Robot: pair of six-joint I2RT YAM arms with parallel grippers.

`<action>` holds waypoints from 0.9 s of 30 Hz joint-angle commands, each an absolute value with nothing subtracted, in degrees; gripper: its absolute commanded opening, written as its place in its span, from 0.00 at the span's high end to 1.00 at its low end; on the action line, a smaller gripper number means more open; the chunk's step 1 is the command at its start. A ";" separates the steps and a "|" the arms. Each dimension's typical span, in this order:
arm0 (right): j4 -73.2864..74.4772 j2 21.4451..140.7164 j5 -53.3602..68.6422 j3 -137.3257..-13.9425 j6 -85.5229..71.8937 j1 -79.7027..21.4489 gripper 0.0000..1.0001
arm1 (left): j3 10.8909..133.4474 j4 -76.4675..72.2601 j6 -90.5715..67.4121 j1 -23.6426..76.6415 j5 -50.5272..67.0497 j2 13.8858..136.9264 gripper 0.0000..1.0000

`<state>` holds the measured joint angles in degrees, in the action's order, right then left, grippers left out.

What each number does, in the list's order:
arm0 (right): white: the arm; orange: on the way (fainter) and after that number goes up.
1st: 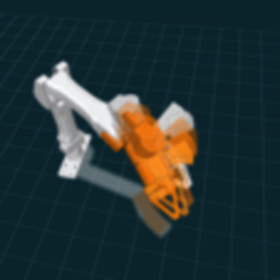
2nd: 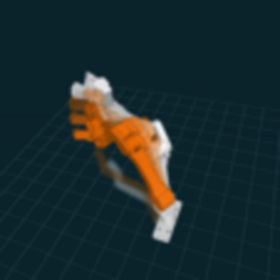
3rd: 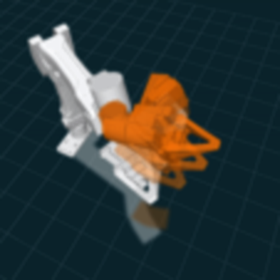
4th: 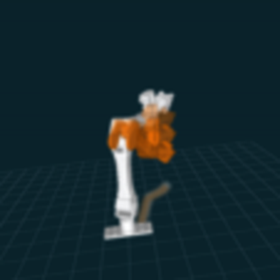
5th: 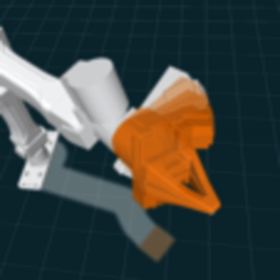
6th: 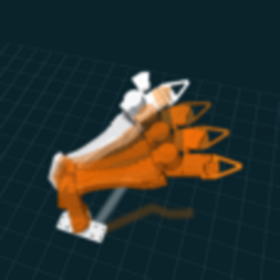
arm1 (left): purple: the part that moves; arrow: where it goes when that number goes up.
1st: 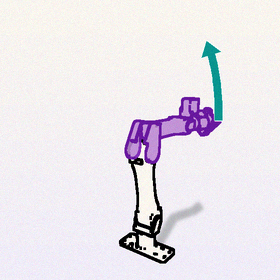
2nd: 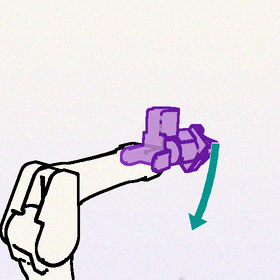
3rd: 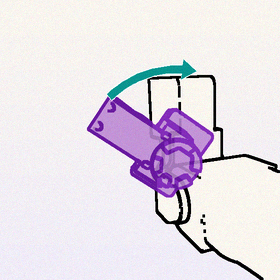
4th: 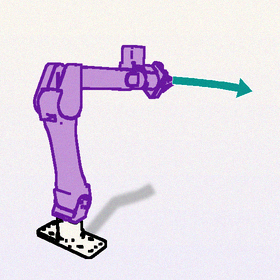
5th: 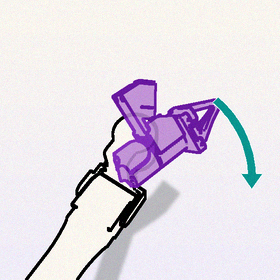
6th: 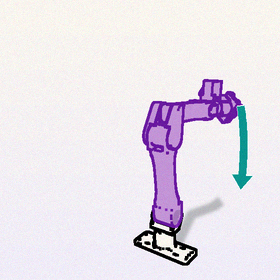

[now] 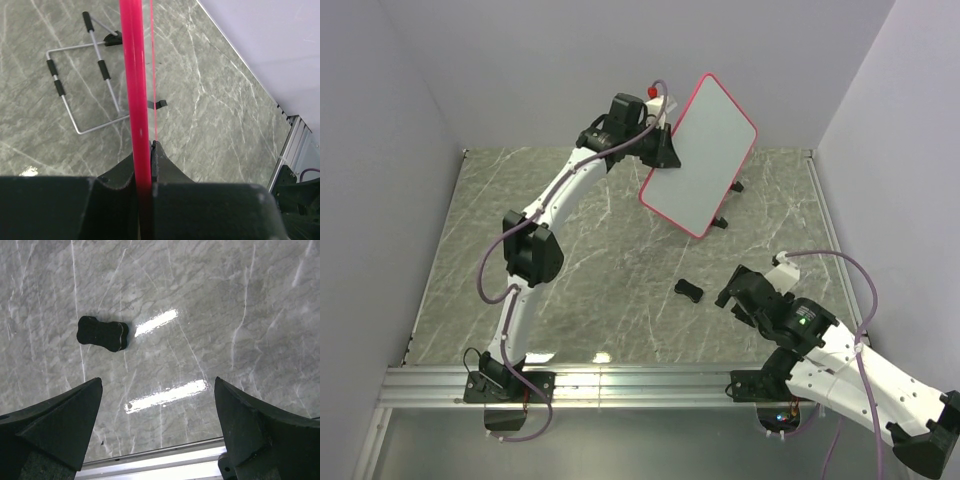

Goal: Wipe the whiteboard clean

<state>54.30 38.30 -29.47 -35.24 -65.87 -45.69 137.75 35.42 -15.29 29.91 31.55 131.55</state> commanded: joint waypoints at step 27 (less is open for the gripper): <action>50.36 37.09 -23.82 -37.00 -55.73 -44.47 0.01 | 147.92 37.18 -20.30 34.10 20.58 135.09 0.92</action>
